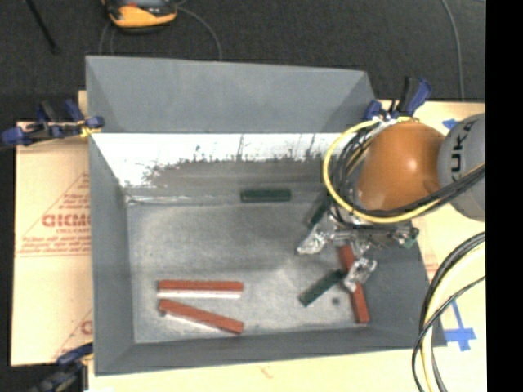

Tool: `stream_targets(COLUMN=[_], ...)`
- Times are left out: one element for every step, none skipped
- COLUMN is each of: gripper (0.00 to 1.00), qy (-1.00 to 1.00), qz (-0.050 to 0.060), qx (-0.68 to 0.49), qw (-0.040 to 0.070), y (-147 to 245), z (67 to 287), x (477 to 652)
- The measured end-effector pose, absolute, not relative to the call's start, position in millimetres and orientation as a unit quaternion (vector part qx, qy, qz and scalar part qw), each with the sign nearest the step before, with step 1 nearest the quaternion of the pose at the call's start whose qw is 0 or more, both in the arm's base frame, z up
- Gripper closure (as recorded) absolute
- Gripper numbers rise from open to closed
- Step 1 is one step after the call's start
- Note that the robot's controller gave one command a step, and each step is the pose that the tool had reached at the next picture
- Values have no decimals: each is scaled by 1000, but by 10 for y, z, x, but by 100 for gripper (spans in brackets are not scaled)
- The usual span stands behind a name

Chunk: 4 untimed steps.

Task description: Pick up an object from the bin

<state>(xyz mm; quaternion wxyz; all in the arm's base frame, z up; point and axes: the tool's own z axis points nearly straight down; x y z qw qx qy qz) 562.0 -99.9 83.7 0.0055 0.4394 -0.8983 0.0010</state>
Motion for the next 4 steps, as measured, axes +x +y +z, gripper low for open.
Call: stream_targets(gripper=[100,100,100,100], qy=[-898,-898,-899,-899], qz=[1,1,2,3], qx=[439,439,439,438], qw=[5,6,3,-3], y=[-999,-1000,-1022,-1012], z=[837,860,986,1054], x=[5620,5609,5598,5621])
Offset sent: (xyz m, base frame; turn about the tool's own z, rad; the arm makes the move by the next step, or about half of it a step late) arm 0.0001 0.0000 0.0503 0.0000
